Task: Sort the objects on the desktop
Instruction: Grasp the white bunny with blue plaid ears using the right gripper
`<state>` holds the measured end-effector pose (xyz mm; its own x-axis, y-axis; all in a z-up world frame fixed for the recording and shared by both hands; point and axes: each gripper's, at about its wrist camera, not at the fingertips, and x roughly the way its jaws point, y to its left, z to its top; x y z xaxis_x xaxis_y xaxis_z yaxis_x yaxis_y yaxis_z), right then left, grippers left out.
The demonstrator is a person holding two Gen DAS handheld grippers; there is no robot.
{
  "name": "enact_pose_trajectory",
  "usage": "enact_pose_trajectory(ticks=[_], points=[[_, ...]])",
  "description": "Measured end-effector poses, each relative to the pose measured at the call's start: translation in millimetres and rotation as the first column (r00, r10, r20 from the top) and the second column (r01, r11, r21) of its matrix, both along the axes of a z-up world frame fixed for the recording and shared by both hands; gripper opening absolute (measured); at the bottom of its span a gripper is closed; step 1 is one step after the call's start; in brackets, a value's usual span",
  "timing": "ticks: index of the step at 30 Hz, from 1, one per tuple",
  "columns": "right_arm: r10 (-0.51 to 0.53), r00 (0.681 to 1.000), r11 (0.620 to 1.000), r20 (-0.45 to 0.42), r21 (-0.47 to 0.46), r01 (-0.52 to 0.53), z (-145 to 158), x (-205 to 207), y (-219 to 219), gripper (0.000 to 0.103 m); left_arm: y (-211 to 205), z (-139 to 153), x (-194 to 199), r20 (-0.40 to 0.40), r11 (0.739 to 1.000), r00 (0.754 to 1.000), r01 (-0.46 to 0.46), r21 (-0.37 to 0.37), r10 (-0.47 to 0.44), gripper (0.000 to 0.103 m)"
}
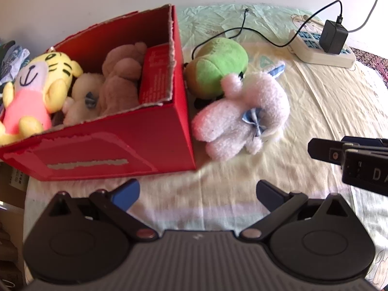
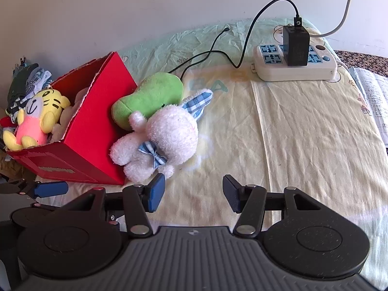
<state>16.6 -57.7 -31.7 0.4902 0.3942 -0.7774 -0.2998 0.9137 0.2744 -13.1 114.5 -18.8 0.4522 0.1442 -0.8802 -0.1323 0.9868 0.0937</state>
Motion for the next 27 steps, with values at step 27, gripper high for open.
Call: enact_pose_trajectory(ticks=[27], points=[[-0.006, 0.991, 0.984, -0.132, 0.176, 0.029, -25, 34, 15, 0.057, 22, -7, -2, 0.018, 0.992, 0.998, 0.068, -0.105, -0.067, 0.099]])
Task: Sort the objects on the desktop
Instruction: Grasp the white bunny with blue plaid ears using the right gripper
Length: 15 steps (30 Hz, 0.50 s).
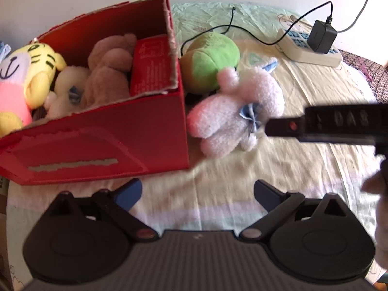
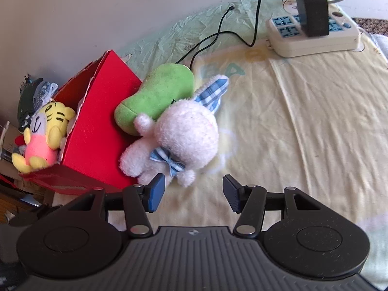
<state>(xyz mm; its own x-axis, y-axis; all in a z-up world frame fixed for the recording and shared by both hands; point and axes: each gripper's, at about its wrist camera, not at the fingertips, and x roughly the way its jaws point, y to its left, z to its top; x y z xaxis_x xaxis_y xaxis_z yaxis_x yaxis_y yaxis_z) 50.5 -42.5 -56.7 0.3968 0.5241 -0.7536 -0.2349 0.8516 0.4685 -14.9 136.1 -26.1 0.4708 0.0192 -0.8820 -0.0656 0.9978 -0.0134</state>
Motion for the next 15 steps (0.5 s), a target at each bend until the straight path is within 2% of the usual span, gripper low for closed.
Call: enact_pose_trajectory(ticks=[2, 5, 7, 12, 15], points=[[-0.007, 1.0, 1.0, -0.002, 0.024, 0.007, 1, 5, 4, 0.057, 2, 0, -1, 0.002, 1.0, 1.0, 0.006, -0.013, -0.006, 0.099], [-0.037, 0.999, 0.999, 0.026, -0.022, 0.038, 1, 15, 11, 0.058, 6, 2, -3, 0.011, 0.999, 1.0, 0.017, -0.035, -0.016, 0.099], [-0.037, 0.999, 0.999, 0.014, -0.034, 0.038, -5, 24, 15, 0.059, 5, 5, -4, 0.028, 0.999, 0.999, 0.026, -0.023, -0.025, 0.099], [-0.044, 0.998, 0.999, -0.052, 0.019, 0.045, -24, 38, 25, 0.071, 4, 7, -5, 0.035, 0.999, 0.999, 0.042, -0.019, -0.041, 0.099], [-0.055, 0.997, 0.997, -0.057, 0.047, 0.058, -25, 41, 24, 0.067, 5, 7, -3, 0.038, 0.999, 0.998, 0.05, -0.02, -0.049, 0.099]])
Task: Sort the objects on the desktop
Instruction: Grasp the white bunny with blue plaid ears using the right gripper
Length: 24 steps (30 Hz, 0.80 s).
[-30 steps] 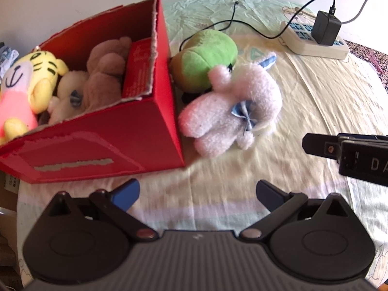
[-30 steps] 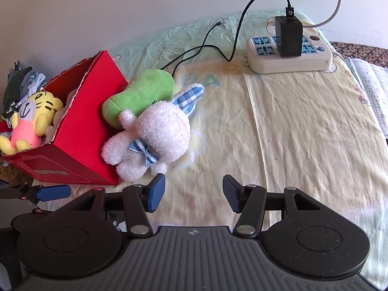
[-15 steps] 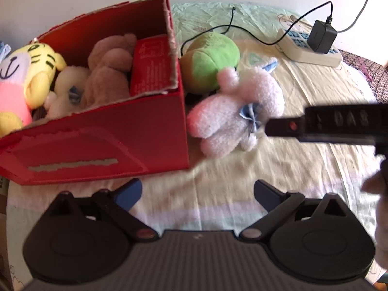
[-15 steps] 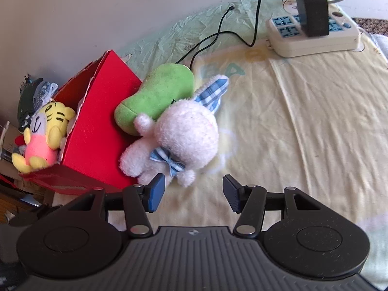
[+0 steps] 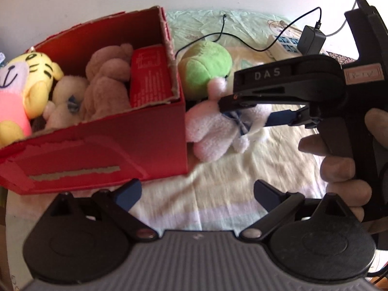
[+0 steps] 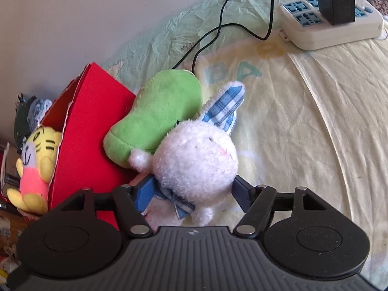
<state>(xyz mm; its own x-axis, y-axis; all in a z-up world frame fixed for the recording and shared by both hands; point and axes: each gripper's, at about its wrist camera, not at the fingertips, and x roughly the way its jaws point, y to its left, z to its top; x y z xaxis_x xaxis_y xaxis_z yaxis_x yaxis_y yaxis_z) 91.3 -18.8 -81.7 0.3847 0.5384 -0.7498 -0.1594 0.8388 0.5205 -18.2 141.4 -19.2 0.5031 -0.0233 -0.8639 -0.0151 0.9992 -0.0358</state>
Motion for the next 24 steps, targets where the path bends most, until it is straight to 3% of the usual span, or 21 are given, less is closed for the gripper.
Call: enact_pose_trajectory(ticks=[4, 10, 15, 19, 22, 24], points=[[0.034, 0.999, 0.999, -0.005, 0.037, -0.034, 6, -1, -14, 0.053, -3, 3, -2, 0.012, 0.999, 0.999, 0.037, -0.015, -0.037, 0.099], [0.091, 0.995, 0.996, 0.034, -0.001, -0.091, 25, -19, -42, 0.053, -19, 7, -8, 0.028, 0.989, 0.99, 0.141, -0.039, -0.14, 0.099], [0.2, 0.979, 0.967, 0.029, -0.17, -0.192, 38, -40, -54, 0.056, -39, 11, -11, 0.055, 0.971, 0.972, 0.232, -0.049, -0.229, 0.099], [0.251, 0.968, 0.941, 0.007, -0.234, -0.243, 40, -46, -56, 0.063, -56, 13, -5, 0.084, 0.955, 0.955, 0.291, -0.055, -0.286, 0.098], [0.217, 0.975, 0.96, 0.036, -0.187, -0.207, 39, -45, -62, 0.065, -66, 8, 2, 0.103, 0.955, 0.951, 0.296, -0.026, -0.292, 0.098], [0.161, 0.986, 0.983, 0.039, -0.101, -0.156, 39, -42, -71, 0.066, -67, -1, 13, 0.077, 0.958, 0.957, 0.283, -0.037, -0.28, 0.094]])
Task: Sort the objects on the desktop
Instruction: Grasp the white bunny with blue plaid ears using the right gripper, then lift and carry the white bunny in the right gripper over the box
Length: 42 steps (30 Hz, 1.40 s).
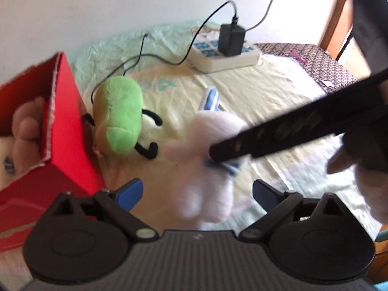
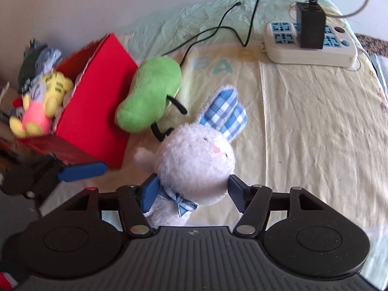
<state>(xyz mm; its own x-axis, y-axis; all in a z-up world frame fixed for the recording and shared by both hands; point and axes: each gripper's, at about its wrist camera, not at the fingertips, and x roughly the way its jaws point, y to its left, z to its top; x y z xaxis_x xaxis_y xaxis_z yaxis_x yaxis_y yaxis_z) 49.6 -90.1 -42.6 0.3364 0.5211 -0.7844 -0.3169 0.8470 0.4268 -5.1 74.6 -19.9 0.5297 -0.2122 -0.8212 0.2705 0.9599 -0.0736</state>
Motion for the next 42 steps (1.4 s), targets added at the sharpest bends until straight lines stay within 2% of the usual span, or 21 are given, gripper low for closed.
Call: enact_pose_trajectory(ticks=[2, 3, 7, 12, 14, 18, 24, 29, 32, 37, 42], points=[[-0.056, 0.997, 0.992, -0.047, 0.109, 0.061, -2, 4, -11, 0.071, 2, -7, 10, -0.037, 1.0, 0.999, -0.016, -0.015, 0.015, 0.085], [-0.081, 0.994, 0.986, -0.067, 0.144, 0.09, -5, 5, -16, 0.071, 4, -9, 14, -0.046, 0.999, 0.999, -0.027, -0.026, 0.026, 0.084], [-0.169, 0.981, 0.972, -0.092, 0.148, 0.181, -16, 11, -24, 0.072, 7, -16, 26, -0.048, 0.998, 0.997, -0.053, -0.034, 0.052, 0.086], [-0.144, 0.974, 0.948, -0.176, 0.259, 0.187, -29, 16, -21, 0.072, 2, -23, 33, -0.044, 0.999, 0.998, -0.038, -0.032, 0.036, 0.091], [-0.156, 0.971, 0.949, -0.183, 0.245, 0.199, -32, 21, -13, 0.072, -2, -26, 37, -0.044, 0.999, 0.999, -0.027, -0.034, 0.026, 0.09], [-0.158, 0.968, 0.957, -0.196, 0.211, 0.198, -39, 26, -2, 0.071, -4, -34, 46, -0.068, 0.999, 0.998, -0.017, -0.044, 0.014, 0.077], [-0.15, 0.96, 0.947, -0.236, 0.245, 0.208, -45, 31, -11, 0.06, -11, -36, 44, -0.069, 0.999, 0.998, -0.006, -0.042, 0.003, 0.075], [-0.134, 0.973, 0.967, -0.189, 0.189, 0.17, -33, 23, -24, 0.058, -27, -32, 31, -0.083, 0.995, 0.995, 0.055, -0.079, -0.062, 0.066], [-0.151, 0.977, 0.971, -0.149, 0.162, 0.175, -23, 13, -35, 0.057, -39, -23, 19, -0.065, 0.99, 0.992, 0.097, -0.105, -0.105, 0.064], [-0.164, 0.984, 0.966, -0.067, 0.193, 0.174, 5, -1, -43, 0.056, -47, 7, 2, 0.042, 0.987, 0.99, 0.136, -0.088, -0.133, 0.064], [-0.14, 0.989, 0.96, 0.052, 0.251, 0.123, 43, -11, -27, 0.056, -19, 48, -5, 0.152, 0.987, 0.985, 0.096, -0.129, -0.076, 0.064]])
